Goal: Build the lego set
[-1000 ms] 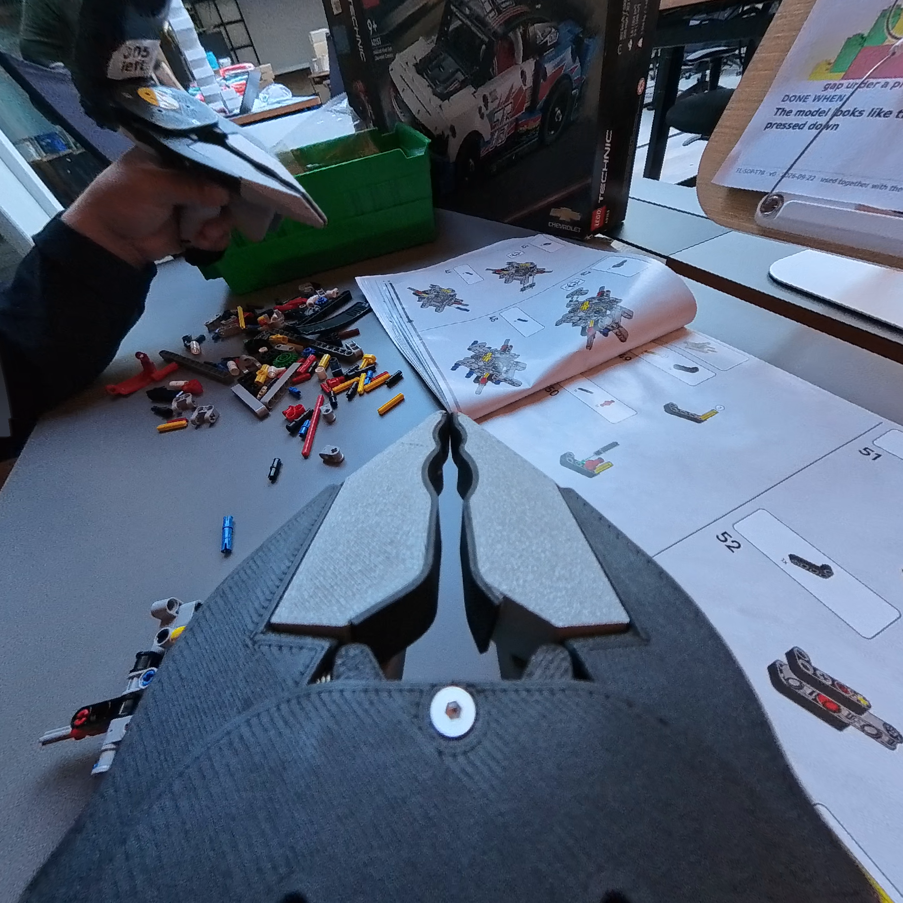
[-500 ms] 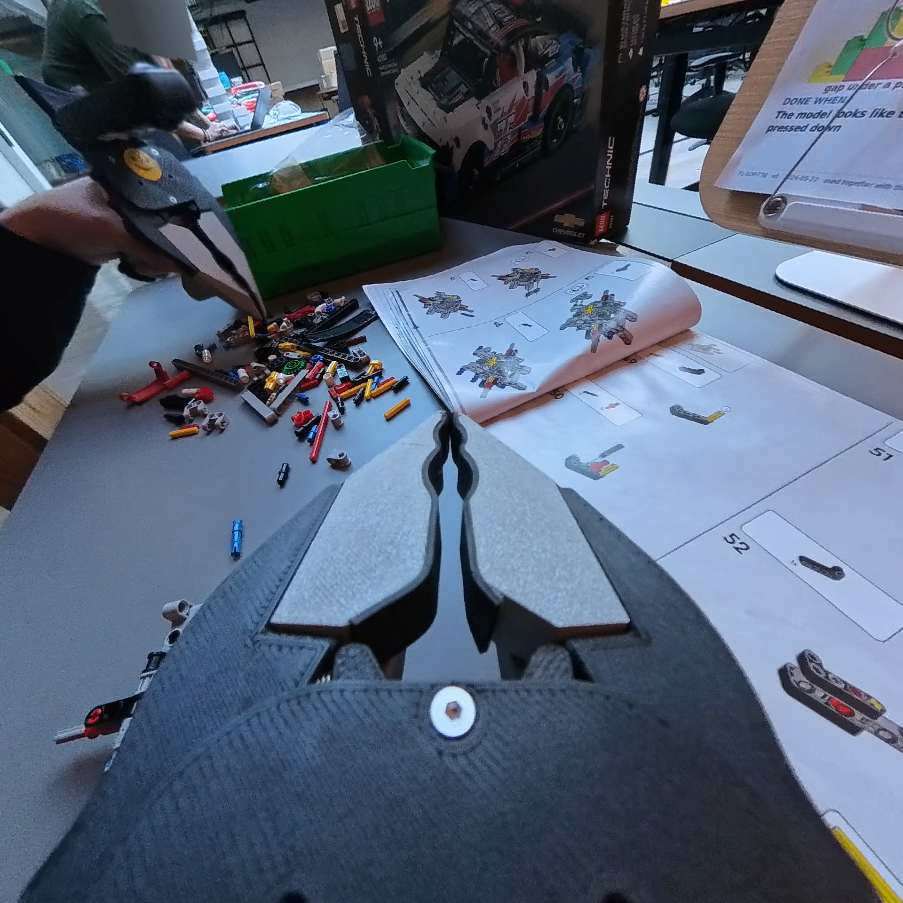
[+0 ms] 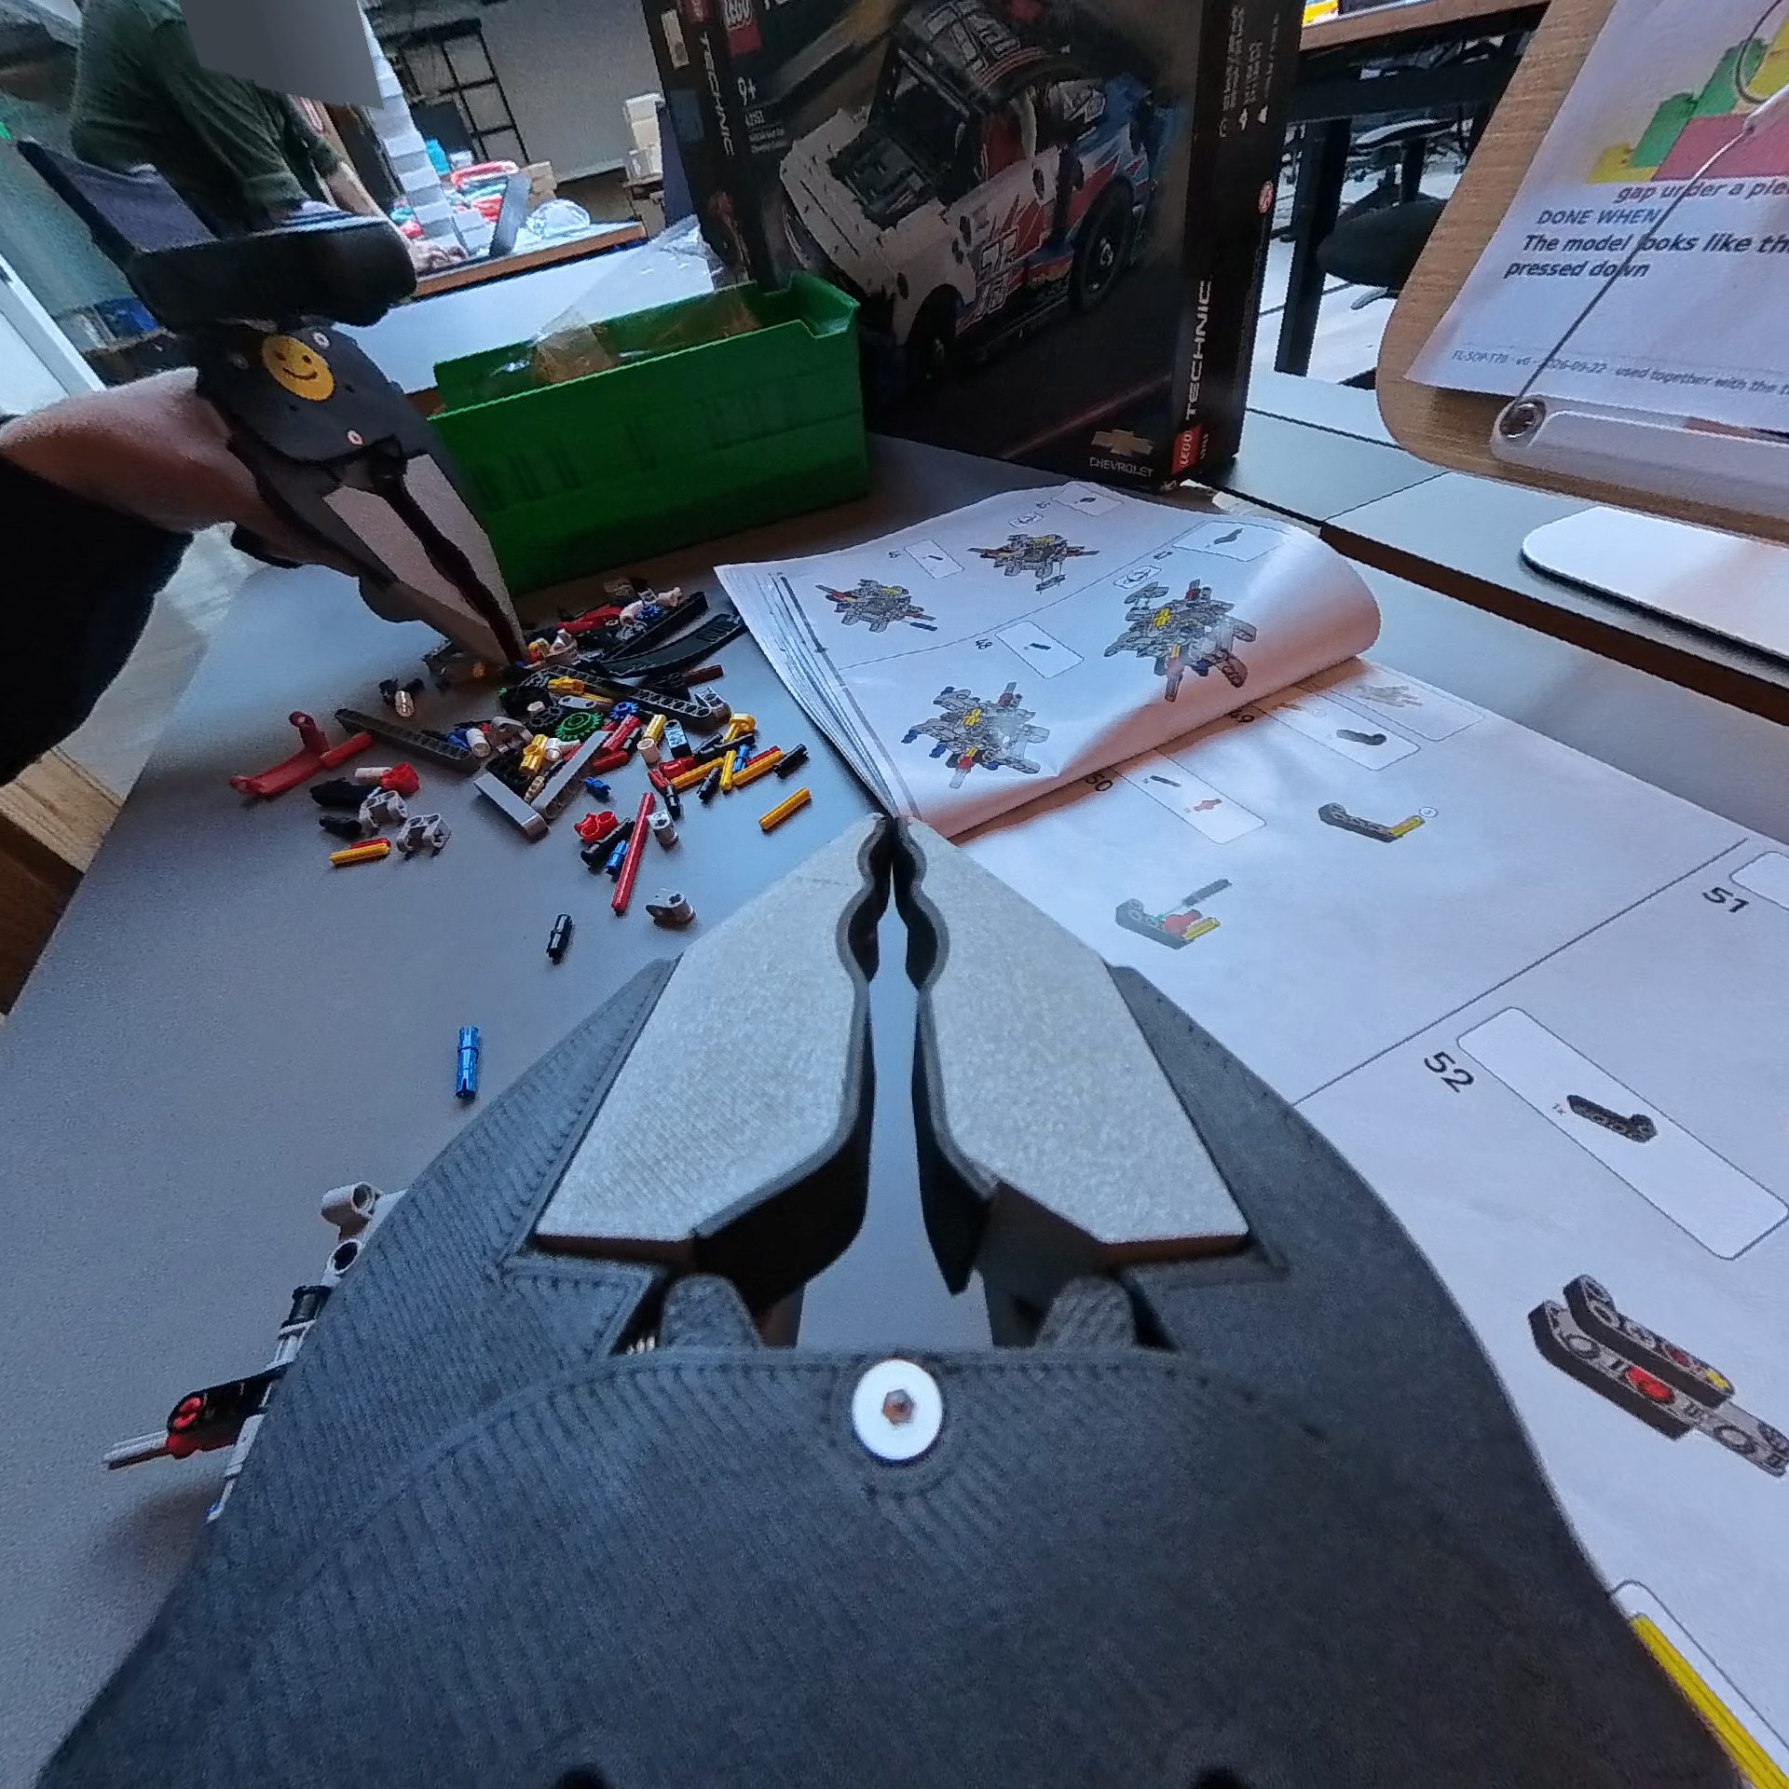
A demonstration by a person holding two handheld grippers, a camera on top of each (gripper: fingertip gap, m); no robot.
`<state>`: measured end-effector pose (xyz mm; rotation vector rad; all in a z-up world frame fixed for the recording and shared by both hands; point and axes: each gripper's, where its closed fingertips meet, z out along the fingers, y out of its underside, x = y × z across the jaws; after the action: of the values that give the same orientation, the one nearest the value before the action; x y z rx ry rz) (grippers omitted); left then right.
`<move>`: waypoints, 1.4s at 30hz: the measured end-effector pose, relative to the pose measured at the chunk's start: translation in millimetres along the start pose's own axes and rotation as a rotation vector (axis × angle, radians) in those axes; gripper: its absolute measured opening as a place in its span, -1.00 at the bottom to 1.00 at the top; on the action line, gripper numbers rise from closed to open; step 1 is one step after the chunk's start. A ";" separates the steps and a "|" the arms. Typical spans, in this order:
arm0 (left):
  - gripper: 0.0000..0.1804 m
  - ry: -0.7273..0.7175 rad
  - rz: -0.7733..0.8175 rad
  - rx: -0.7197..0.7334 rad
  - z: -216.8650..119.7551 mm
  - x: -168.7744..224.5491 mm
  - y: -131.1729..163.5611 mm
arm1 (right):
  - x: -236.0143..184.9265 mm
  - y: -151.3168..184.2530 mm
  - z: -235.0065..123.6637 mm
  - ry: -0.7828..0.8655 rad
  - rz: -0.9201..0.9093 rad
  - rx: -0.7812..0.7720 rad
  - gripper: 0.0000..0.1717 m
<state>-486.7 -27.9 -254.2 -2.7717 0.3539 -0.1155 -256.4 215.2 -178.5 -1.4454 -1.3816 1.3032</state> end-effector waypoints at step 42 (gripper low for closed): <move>-0.86 -0.030 0.108 0.321 -20.4 101.4 -108.9 | -13.9 -3.4 -2.0 -0.033 -0.032 0.012 -1.00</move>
<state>-366.3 38.4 -193.7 -2.4302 0.4354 -0.0952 -254.0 202.4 -172.3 -1.3944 -1.4100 1.3183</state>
